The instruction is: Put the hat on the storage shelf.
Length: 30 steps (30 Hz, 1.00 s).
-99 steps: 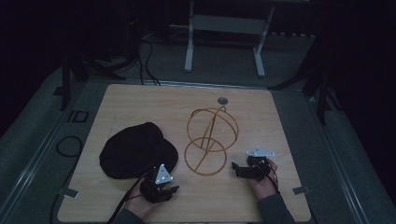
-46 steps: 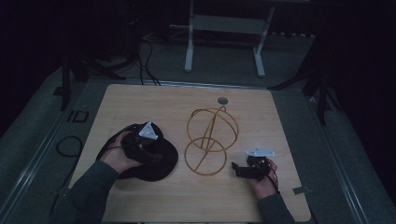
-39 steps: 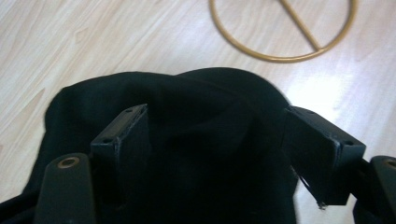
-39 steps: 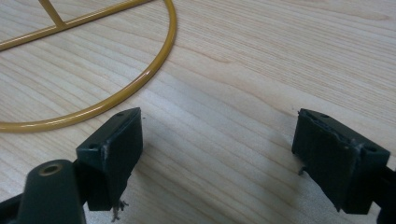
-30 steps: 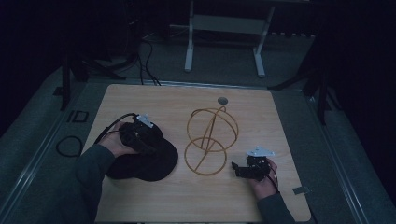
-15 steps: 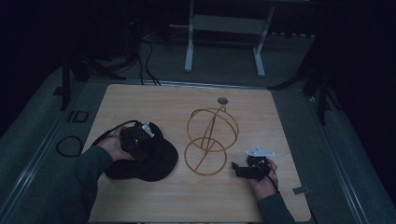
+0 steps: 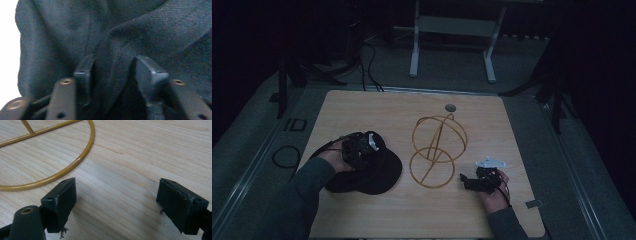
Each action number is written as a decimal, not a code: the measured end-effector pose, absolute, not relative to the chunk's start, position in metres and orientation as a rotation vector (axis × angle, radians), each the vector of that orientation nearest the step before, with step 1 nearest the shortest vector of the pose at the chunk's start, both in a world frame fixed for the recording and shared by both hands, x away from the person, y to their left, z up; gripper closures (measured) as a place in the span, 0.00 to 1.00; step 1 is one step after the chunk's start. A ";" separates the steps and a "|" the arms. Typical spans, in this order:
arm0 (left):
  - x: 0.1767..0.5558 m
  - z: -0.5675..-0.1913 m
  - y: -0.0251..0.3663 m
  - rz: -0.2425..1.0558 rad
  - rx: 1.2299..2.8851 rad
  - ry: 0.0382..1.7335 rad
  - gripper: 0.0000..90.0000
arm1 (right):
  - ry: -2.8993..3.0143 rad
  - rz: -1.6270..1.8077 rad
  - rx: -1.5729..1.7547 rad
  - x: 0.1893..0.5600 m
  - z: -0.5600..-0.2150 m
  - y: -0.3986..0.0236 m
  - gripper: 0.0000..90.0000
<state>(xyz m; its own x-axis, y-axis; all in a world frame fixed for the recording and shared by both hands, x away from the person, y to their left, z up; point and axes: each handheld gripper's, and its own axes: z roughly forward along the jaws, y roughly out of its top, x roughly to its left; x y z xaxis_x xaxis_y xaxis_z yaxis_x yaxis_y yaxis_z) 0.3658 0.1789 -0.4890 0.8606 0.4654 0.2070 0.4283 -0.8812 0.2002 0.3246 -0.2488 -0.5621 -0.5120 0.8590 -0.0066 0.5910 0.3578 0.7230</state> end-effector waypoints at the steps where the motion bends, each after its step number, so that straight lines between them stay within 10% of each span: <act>1: 0.366 -0.490 0.179 0.383 2.889 0.701 0.65 | 2.240 0.953 1.269 0.325 -0.562 -0.249 0.18; 7: 0.365 -0.490 0.177 0.427 2.904 0.698 0.94 | 2.240 0.953 1.268 0.325 -0.562 -0.249 0.18; 30: 0.358 -0.441 0.193 0.377 2.794 0.660 0.96 | 2.239 0.954 1.270 0.325 -0.562 -0.249 0.18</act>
